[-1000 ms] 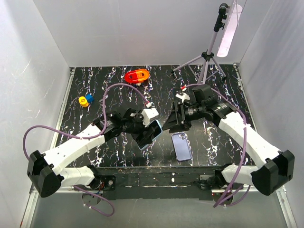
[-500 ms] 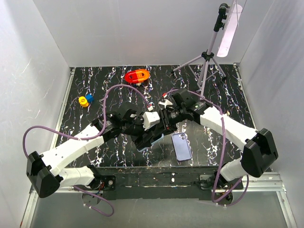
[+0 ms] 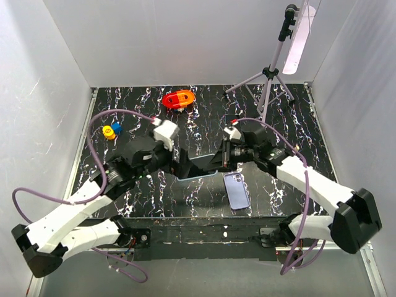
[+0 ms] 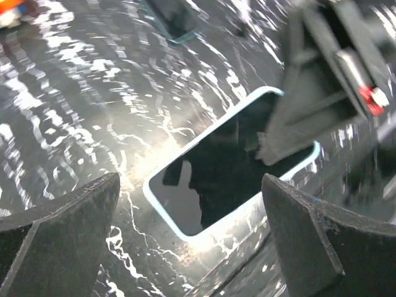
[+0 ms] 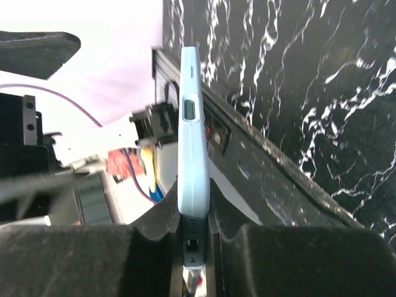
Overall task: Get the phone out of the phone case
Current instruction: Pick up the phone at the center of the board.
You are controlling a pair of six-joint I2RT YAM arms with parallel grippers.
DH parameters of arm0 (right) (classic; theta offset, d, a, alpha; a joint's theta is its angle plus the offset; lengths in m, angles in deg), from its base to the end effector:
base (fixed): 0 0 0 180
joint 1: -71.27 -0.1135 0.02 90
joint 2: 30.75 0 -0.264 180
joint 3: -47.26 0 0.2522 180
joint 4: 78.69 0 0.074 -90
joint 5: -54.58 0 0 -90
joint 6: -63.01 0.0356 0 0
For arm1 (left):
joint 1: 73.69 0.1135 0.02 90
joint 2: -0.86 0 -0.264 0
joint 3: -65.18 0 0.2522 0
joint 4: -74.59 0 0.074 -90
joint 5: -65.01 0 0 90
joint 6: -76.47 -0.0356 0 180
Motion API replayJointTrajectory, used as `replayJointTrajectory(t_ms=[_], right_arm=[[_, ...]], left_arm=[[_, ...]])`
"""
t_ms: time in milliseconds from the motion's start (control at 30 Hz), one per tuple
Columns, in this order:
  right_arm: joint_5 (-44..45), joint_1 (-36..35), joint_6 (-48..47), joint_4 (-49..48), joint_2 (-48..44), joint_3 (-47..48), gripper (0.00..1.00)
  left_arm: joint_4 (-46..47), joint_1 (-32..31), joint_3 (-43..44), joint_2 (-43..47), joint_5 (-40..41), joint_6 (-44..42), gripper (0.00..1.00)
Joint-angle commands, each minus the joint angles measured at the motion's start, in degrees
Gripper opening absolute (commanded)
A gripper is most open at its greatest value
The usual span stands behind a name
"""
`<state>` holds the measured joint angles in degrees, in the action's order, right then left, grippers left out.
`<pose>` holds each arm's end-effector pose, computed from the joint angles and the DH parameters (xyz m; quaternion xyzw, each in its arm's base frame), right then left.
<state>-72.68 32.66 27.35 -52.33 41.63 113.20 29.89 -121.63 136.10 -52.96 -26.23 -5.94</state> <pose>0.2028 0.1895 0.2814 -0.0376 0.8451 0.5221 0.1090 0.1350 -0.1507 0.3500 0.3002 0.8009 -0.2495 0.4540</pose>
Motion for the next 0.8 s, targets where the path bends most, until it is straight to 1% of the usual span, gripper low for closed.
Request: replayJointTrajectory(t_ms=[0, 100, 167, 267, 333, 400, 467, 500, 567, 667, 767], right_arm=[[4.7, 3.0, 10.8, -20.1, -7.8, -5.8, 0.01], [8.4, 3.3, 15.7, -29.9, -11.7, -10.4, 0.01], [10.8, 3.3, 18.1, -33.9, -13.6, -11.9, 0.01], [13.8, 3.3, 20.4, -38.6, -15.9, -13.9, 0.01], [15.5, 3.3, 21.0, -39.2, -17.4, -14.4, 0.01], [16.3, 3.3, 21.8, -40.9, -18.3, -15.1, 0.01], [16.2, 3.3, 23.1, -42.1, -18.9, -15.4, 0.01], [16.2, 3.4, 23.3, -42.2, -19.3, -15.7, 0.01], [16.3, 3.4, 23.3, -41.6, -20.2, -15.8, 0.01], [15.5, 3.4, 23.3, -40.0, -20.6, -15.4, 0.01], [14.3, 3.3, 24.3, -41.2, -21.0, -16.3, 0.01]], left_arm=[[-4.8, 0.3, 1.9, 4.2, 26.9, 26.0, 0.98], [-7.0, 1.3, 1.3, 5.5, 26.9, 37.8, 0.98], [-4.7, 2.1, -0.4, 6.4, 22.0, 45.0, 0.98], [6.5, 3.4, -5.7, 8.0, 13.8, 53.5, 0.98], [13.9, 3.6, -9.5, 8.6, 10.2, 60.0, 0.98], [21.8, 3.7, -14.3, 9.0, 7.7, 64.4, 0.98], [28.7, 4.1, -16.9, 8.7, 5.4, 66.6, 0.98], [30.1, 4.4, -17.4, 8.5, 4.4, 66.8, 0.98], [33.8, 4.8, -18.1, 8.0, 2.3, 67.1, 0.95], [42.8, 5.1, -20.0, 6.7, -1.6, 67.6, 0.9], [51.2, 5.1, -22.9, 5.8, -1.8, 69.5, 0.84]])
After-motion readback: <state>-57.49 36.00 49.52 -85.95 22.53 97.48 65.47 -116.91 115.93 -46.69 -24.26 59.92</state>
